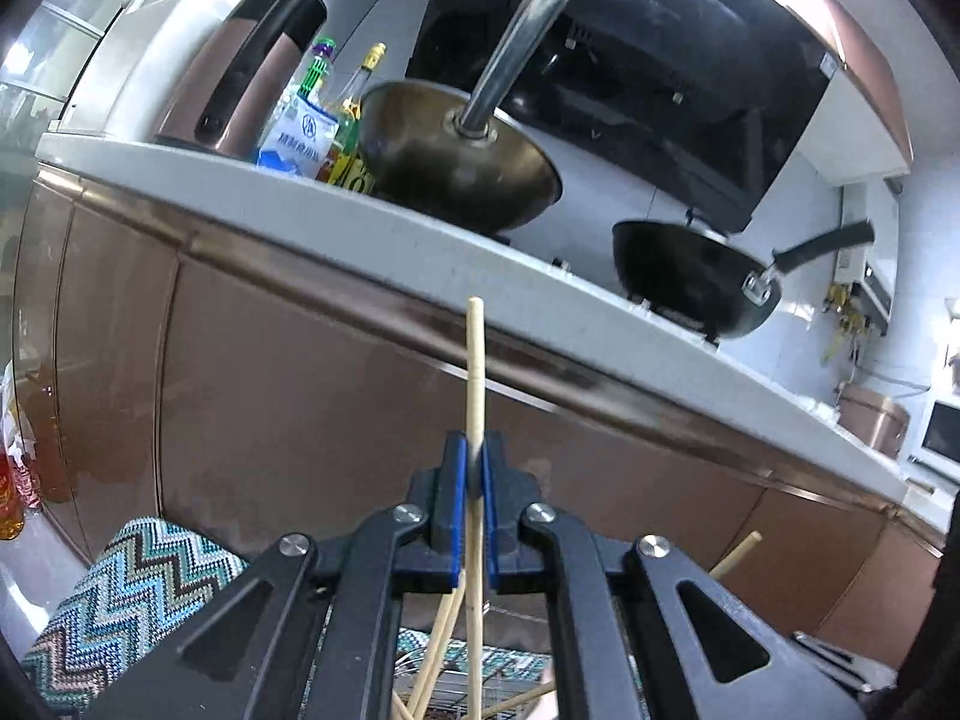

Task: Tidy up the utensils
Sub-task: 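Lower both chopsticks into the holder and open both tools, then pull both open tools back from the holder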

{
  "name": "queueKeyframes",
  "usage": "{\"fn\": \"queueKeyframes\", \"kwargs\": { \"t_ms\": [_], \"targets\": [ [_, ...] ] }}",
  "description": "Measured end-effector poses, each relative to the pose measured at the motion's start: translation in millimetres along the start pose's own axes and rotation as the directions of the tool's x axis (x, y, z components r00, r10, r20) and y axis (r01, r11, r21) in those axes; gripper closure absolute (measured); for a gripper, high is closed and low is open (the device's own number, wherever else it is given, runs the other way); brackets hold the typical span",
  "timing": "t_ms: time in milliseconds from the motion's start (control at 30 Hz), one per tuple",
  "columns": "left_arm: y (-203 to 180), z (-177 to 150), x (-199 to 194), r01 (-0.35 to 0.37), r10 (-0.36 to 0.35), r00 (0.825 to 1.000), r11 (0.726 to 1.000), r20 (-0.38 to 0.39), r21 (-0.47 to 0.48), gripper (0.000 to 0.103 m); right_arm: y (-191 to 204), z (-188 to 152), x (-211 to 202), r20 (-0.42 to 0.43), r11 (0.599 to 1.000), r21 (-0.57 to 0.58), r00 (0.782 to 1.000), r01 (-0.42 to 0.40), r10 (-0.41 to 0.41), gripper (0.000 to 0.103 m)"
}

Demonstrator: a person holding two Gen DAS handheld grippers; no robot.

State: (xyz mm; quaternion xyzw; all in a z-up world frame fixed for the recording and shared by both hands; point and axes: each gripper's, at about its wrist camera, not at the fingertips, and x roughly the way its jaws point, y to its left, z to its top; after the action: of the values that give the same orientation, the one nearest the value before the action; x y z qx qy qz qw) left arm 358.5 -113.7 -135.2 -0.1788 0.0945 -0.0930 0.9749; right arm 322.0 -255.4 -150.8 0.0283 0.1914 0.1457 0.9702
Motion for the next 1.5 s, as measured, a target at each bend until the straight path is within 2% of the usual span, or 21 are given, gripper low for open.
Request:
{"fn": "queueKeyframes", "kwargs": {
  "t_ms": [67,100,167,233,300,467,800,933,1100,1200,1300,1500],
  "targets": [
    [2,-9,5,-0.006,0.006,1.0,1.0,-0.015,0.005,0.093,-2,-4,3,-0.009,1.0,0.006,1.0,0.004,-0.004,0.097],
    [4,-12,5,-0.001,0.001,1.0,1.0,-0.025,0.0,0.086,-4,-5,3,-0.011,1.0,0.011,1.0,0.006,-0.006,0.097],
    [8,-11,1,0.002,-0.003,1.0,1.0,-0.03,-0.009,0.078,-7,-5,2,-0.008,1.0,0.024,1.0,0.01,-0.009,0.088],
    [10,-5,-8,0.009,-0.009,1.0,1.0,-0.017,-0.013,0.074,-8,-4,-3,0.002,0.999,0.033,1.0,0.017,-0.017,0.081],
    [13,4,-17,0.008,-0.008,1.0,1.0,-0.007,-0.016,0.067,-7,-2,-10,0.013,0.999,0.038,1.0,0.024,-0.024,0.08],
    [14,27,-50,-0.011,0.011,1.0,1.0,-0.003,-0.001,0.056,1,6,-34,0.042,0.998,0.043,0.998,0.035,-0.037,0.076],
    [23,61,-124,-0.045,0.047,0.998,0.999,-0.052,0.029,0.049,29,11,-104,0.104,0.997,0.056,0.993,0.052,-0.057,0.062],
    [29,68,-159,-0.065,0.068,0.996,0.996,-0.054,0.058,0.047,38,3,-139,0.124,0.995,0.057,0.988,0.082,-0.088,0.052],
    [36,65,-193,-0.088,0.095,0.993,0.991,-0.075,0.101,0.045,51,-11,-180,0.143,0.985,0.05,0.975,0.166,-0.172,0.043],
    [42,62,-212,-0.106,0.116,0.99,0.987,-0.086,0.121,0.045,57,-19,-203,0.16,0.975,0.054,0.962,0.213,-0.219,0.032],
    [49,61,-233,-0.136,0.144,0.987,0.983,-0.066,0.123,0.045,66,-27,-224,0.181,0.962,0.046,0.945,0.268,-0.272,0.025],
    [68,52,-276,-0.209,0.21,0.978,0.968,0.004,0.139,0.04,78,-45,-252,0.199,0.948,0.04,0.928,0.315,-0.316,0.012]
  ]
}}
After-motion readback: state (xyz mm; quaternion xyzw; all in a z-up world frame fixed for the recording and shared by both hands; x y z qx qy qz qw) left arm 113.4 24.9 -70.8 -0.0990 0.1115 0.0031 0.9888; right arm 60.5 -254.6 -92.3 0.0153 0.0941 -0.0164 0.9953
